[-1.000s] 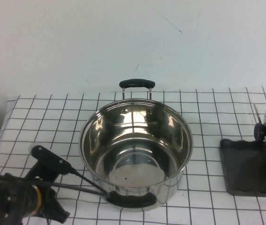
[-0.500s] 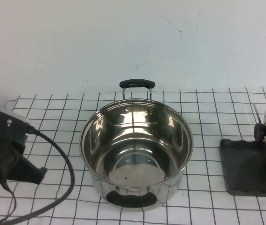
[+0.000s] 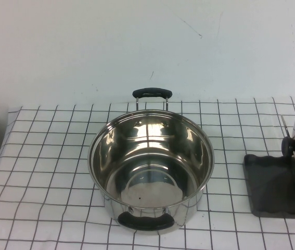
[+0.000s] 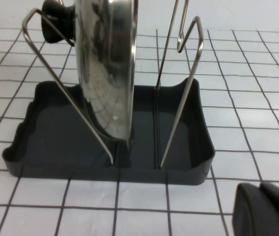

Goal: Put pot lid on rack

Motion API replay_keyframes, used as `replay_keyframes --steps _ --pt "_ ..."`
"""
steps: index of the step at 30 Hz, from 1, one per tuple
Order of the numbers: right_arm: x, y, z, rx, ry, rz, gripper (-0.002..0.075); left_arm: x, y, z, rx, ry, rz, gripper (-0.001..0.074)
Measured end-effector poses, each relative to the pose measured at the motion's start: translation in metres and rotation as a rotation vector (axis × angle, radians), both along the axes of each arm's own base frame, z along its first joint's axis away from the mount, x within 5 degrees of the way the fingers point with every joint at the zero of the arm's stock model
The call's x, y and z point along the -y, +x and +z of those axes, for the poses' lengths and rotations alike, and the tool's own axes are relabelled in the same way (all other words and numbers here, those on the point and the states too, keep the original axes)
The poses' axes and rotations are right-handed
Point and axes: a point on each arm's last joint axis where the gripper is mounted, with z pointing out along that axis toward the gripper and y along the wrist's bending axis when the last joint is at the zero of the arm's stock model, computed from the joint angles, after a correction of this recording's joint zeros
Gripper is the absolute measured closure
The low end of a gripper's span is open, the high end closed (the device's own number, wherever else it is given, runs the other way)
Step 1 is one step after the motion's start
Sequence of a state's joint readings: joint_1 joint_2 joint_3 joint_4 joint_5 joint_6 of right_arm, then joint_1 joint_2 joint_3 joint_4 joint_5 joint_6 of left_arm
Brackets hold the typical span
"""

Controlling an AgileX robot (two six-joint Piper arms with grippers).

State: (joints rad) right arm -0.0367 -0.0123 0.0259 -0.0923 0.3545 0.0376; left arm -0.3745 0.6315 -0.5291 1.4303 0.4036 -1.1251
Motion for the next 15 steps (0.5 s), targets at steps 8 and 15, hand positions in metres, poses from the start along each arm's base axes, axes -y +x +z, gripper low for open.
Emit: replay_keyframes --steps 8,15 --pt "0.000 0.000 0.000 0.000 0.000 0.000 0.0728 -0.029 -0.046 0.014 0.197 -0.276 0.133 0.0737" --pt "0.000 0.000 0.000 0.000 0.000 0.000 0.0728 -0.032 -0.084 -0.006 0.310 -0.699 0.112 0.0737"
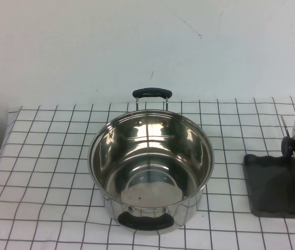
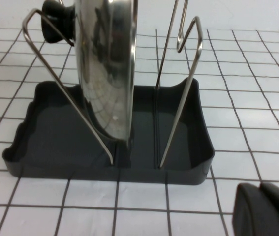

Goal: Put pot lid on rack

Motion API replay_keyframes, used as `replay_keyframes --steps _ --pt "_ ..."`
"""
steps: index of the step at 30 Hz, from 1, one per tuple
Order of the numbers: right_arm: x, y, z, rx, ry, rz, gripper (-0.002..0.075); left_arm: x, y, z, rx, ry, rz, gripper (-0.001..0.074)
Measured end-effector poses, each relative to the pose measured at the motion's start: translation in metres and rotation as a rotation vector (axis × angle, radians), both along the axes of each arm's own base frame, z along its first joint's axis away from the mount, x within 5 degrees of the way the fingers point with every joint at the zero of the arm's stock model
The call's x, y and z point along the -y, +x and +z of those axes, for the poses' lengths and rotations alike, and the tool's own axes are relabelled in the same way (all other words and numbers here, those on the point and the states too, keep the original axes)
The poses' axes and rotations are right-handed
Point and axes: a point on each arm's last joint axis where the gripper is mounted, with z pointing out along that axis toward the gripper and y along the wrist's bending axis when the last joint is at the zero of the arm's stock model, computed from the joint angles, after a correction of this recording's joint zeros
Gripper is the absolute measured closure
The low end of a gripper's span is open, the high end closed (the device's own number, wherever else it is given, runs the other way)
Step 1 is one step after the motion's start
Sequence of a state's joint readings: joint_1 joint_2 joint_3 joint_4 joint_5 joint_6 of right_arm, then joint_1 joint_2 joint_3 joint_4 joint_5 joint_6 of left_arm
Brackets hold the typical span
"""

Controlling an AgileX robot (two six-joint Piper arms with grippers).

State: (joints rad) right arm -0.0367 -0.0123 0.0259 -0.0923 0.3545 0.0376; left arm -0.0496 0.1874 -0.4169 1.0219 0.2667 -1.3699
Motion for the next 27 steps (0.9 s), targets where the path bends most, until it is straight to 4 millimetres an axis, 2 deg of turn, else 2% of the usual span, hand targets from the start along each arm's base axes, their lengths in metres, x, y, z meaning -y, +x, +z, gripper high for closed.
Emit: replay_keyframes --steps 4,9,16,27 --pt "0.000 0.000 0.000 0.000 0.000 0.000 0.0728 0.007 -0.003 -0.026 0.016 -0.075 -0.093 0.0737" --pt "0.000 0.000 0.000 0.000 0.000 0.000 0.0728 0.015 0.003 -0.077 -0.109 -0.164 -0.181 0.0737" --pt "0.000 0.000 0.000 0.000 0.000 0.000 0.0728 0.023 0.008 -0.132 -0.295 0.091 -0.243 0.0737" --pt "0.000 0.000 0.000 0.000 0.000 0.000 0.0729 0.027 0.005 -0.152 -0.437 0.220 -0.296 0.0737"
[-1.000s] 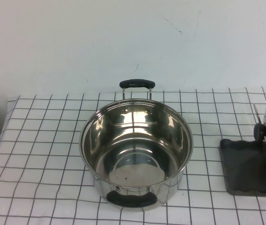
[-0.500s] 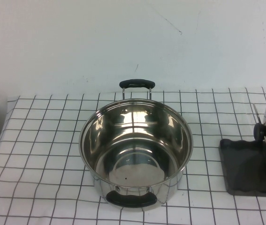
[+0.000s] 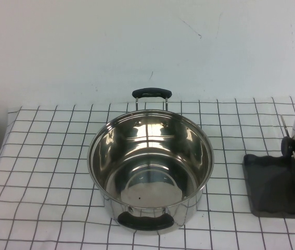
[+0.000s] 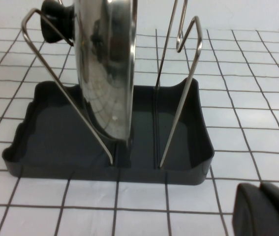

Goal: Put pot lid on rack

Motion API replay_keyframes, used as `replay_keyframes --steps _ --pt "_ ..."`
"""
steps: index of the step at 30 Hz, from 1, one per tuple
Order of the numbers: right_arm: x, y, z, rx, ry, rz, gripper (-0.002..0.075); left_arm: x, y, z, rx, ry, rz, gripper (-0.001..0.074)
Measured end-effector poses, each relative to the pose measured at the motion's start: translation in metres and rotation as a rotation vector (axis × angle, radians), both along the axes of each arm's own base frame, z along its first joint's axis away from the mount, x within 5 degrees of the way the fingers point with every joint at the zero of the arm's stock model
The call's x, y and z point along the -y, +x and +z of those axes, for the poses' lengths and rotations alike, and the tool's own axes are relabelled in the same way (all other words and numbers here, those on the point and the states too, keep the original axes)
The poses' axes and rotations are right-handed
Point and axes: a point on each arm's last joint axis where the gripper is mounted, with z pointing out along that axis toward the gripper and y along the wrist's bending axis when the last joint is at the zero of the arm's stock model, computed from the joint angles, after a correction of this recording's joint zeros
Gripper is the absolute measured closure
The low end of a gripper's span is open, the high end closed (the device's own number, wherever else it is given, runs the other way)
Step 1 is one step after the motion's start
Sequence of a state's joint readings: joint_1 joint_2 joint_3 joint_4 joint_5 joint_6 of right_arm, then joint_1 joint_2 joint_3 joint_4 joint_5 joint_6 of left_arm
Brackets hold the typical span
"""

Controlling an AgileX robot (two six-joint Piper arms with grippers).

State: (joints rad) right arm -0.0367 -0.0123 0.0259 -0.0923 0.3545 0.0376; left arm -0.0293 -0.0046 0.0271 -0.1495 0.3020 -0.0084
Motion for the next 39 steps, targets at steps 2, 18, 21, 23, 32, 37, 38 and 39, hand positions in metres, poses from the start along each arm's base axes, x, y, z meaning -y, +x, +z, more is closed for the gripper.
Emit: replay_keyframes --steps 2,18,21,23,32,37,38,39 --pt "0.000 0.000 0.000 0.000 0.000 0.000 0.0729 0.001 0.000 0.000 -0.001 0.016 -0.018 0.0737" --pt "0.000 0.000 0.000 0.000 0.000 0.000 0.0729 0.008 -0.002 -0.001 -0.001 0.065 -0.155 0.0737" --pt "0.000 0.000 0.000 0.000 0.000 0.000 0.0728 0.010 -0.003 -0.001 0.002 0.080 -0.206 0.0737" --pt "0.000 0.000 0.000 0.000 0.000 0.000 0.0729 0.011 -0.003 -0.001 0.003 0.083 -0.216 0.0737" --pt "0.000 0.000 0.000 0.000 0.000 0.000 0.0728 0.010 -0.003 -0.001 -0.001 0.084 -0.199 0.0737" --pt "0.000 0.000 0.000 0.000 0.000 0.000 0.0729 0.008 -0.002 -0.001 -0.003 0.084 -0.169 0.0737" --pt "0.000 0.000 0.000 0.000 0.000 0.000 0.0728 0.008 -0.002 -0.001 -0.003 0.084 -0.166 0.0737" --pt "0.000 0.000 0.000 0.000 0.000 0.000 0.0729 0.008 -0.002 -0.001 -0.002 0.084 -0.162 0.0737"
